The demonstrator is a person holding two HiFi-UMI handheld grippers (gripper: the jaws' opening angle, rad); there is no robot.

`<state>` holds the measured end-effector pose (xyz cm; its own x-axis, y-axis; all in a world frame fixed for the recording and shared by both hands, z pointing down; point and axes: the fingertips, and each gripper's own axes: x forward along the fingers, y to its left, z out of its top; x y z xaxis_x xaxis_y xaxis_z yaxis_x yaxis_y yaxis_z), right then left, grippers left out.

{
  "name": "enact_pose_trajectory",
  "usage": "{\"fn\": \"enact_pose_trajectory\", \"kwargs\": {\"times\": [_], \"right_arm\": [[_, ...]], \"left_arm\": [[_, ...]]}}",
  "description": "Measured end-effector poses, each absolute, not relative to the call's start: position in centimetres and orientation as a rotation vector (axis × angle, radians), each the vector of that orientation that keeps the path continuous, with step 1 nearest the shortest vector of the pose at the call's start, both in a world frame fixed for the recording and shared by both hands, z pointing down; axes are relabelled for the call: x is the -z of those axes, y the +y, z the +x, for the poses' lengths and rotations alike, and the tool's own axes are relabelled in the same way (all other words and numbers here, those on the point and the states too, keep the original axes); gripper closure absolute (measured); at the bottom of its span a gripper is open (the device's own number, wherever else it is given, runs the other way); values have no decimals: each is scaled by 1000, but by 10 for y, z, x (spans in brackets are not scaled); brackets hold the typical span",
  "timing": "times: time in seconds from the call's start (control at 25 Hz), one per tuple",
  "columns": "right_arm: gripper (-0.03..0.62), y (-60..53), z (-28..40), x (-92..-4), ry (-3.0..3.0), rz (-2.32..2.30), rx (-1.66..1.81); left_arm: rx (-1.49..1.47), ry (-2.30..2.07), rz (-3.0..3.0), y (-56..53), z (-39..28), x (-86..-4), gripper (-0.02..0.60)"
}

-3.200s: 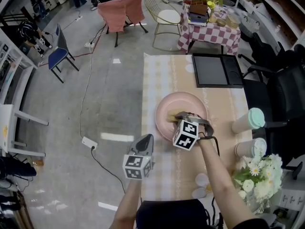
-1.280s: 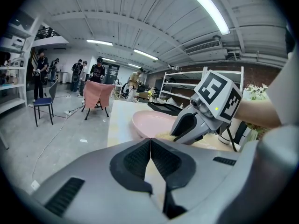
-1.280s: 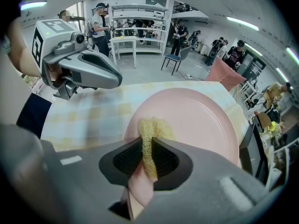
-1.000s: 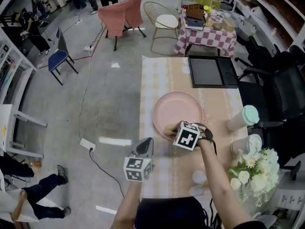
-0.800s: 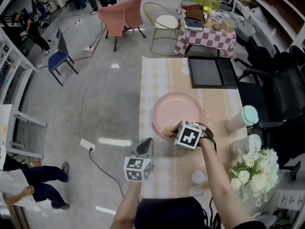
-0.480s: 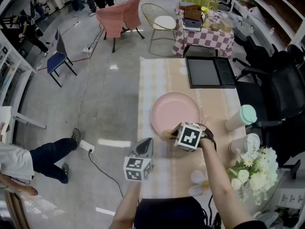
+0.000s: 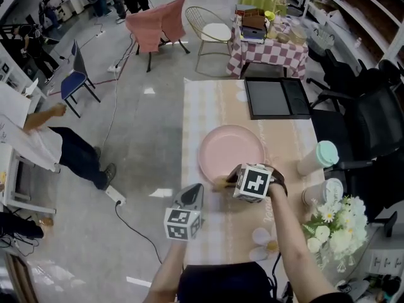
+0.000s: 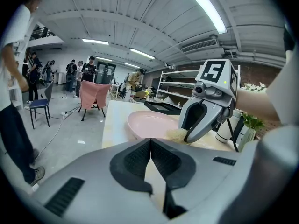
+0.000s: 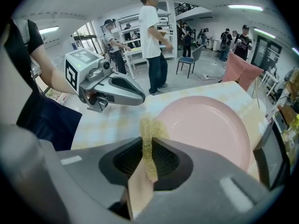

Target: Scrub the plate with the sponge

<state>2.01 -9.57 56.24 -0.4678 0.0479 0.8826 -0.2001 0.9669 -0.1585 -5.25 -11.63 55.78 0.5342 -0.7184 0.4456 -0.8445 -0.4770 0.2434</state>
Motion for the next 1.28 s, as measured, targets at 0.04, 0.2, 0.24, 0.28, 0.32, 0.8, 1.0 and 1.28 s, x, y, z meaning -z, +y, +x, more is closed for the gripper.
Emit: {"fn": "enact_pose_trajectory", "kwargs": {"times": [0.04,0.2,0.24,0.28,0.32,0.8,1.0,1.28], "right_arm": [[531,-97,20,-562,-2038,108,-284],[531,-105,22,-559,-2032,118,-236],[531,-109,23,-557,-2034,124,-221],[531,-113,23,-554,-2032,133,-203],[531,-118,25,-551,-2028,144,-183],[531,-176,52,-542,-1952,288,55],[532,-196,53,-546,-1934,370,141],[533,-223,54,-552,-1906,517,247]], "left_arm": [[-394,-1275,2342,-117,-53,-558,571],[-390,-1282,2338,-121,-55,-558,571],[-389,-1284,2338,-122,-56,-557,571],[-386,-1287,2337,-123,-56,-556,571],[-382,-1290,2336,-125,-56,-555,571],[-354,-1307,2327,-136,-57,-553,571],[-349,-1312,2321,-140,-57,-553,571],[-347,-1334,2305,-145,-62,-555,571]]}}
